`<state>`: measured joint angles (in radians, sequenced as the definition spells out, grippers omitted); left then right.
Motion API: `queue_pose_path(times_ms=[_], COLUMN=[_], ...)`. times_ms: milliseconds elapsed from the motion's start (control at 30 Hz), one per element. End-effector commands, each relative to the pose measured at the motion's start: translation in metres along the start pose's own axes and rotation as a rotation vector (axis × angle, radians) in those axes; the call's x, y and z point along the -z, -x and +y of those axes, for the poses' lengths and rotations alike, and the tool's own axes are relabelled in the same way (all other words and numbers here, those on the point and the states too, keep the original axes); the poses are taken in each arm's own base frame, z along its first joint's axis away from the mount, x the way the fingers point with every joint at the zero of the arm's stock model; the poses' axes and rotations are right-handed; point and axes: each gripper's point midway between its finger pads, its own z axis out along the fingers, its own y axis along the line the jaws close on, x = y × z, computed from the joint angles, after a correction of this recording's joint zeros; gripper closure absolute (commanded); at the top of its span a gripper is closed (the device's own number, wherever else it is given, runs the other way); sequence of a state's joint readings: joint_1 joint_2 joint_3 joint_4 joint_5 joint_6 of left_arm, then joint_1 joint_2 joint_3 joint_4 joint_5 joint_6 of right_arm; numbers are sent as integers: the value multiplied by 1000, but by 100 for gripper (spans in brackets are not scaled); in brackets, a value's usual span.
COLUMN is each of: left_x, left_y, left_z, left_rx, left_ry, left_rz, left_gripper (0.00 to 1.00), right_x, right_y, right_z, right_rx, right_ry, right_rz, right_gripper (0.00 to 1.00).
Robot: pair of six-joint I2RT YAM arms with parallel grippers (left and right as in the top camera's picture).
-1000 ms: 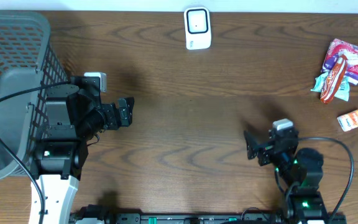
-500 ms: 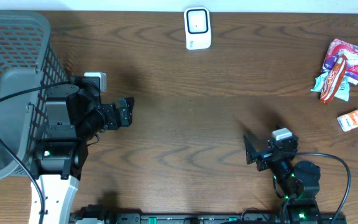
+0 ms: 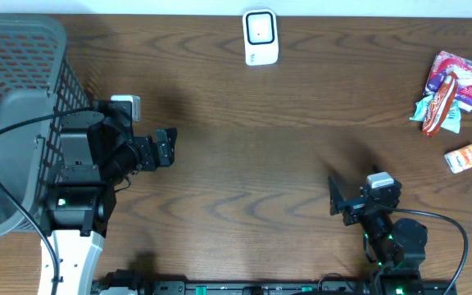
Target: Scan the item barcode
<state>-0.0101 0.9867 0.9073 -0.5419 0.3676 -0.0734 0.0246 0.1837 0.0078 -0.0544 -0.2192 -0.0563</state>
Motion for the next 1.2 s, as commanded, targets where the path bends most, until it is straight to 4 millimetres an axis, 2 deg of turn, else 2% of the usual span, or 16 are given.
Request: queue_pose_path(times_ms=[0, 233, 500, 1167], left_x=[0, 0, 0, 0], left_y=[-1, -1, -1, -1], left_z=[0, 0, 0, 0], left_rx=[-11, -11, -11, -11], left_ry=[-2, -2, -2, -2], left_rz=[0, 0, 0, 0], left_gripper=[3, 3, 3, 3], right_x=[1, 4, 16, 16], right_y=[-2, 3, 32, 32], right_z=[-11, -21, -30, -31], right_rx=[3, 8, 24, 27], right_ry=[-64, -125, -168, -176], right_rz=[5, -16, -149, -149], right_gripper=[1, 1, 1, 1])
